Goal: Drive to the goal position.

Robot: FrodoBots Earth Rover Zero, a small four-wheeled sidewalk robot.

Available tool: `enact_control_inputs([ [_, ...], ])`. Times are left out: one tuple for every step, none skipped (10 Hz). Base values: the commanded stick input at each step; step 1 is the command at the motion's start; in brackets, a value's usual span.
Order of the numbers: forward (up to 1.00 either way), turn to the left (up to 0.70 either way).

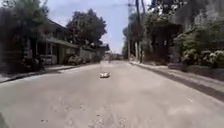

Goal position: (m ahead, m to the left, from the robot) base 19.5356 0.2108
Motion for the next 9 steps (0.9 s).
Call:
enact_control_inputs([
  [1.0, -0.36],
  [1.0, -0.26],
  [1.0, 0.0],
  [1.0, 0.0],
  [1.0, 0.0],
  [1.0, 0.0],
  [1.0, 0.0],
  [1.0, 0.0],
  [1.0, -0.39],
])
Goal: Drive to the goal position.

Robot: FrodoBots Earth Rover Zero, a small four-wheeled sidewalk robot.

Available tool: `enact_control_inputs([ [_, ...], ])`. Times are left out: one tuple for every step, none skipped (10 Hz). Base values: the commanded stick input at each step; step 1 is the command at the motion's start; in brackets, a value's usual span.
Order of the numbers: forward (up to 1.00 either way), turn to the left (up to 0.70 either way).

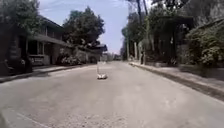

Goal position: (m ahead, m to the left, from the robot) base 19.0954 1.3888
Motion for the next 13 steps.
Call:
enact_control_inputs([
  [1.0, -0.31],
  [1.0, 0.0],
  [1.0, 0.0],
  [1.0, -0.03],
  [1.0, -0.25],
  [1.0, -0.36],
  [1.0, -0.16],
  [1.0, -0.02],
  [1.0, -0.12],
  [1.0, -0.35],
  [1.0, -0.02],
  [1.0, 0.0],
  [1.0, 0.0],
])
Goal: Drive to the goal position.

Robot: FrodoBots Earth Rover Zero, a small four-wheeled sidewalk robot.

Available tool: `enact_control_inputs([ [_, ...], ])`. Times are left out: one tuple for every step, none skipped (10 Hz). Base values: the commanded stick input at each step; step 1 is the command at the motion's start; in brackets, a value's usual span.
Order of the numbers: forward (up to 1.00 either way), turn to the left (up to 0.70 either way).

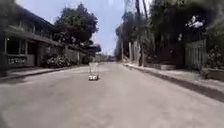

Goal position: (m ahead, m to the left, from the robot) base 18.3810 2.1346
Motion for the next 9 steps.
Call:
enact_control_inputs([
  [1.0, 0.0],
  [1.0, 0.0],
  [1.0, 0.0],
  [1.0, 0.0],
  [1.0, -0.05],
  [1.0, -0.25],
  [1.0, -0.38],
  [1.0, -0.22],
  [1.0, 0.0],
])
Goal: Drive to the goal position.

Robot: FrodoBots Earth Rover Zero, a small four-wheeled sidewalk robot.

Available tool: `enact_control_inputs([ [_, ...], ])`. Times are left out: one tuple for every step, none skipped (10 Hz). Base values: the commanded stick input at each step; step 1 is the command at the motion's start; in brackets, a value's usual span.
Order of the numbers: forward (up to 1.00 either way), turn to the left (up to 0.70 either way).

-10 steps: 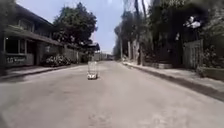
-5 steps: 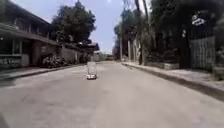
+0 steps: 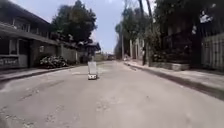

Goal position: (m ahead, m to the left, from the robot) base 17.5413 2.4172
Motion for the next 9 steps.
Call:
enact_control_inputs([
  [1.0, 0.0],
  [1.0, 0.0],
  [1.0, -0.27],
  [1.0, -0.37],
  [1.0, -0.14],
  [1.0, 0.0],
  [1.0, 0.0],
  [1.0, 0.0],
  [1.0, 0.0],
])
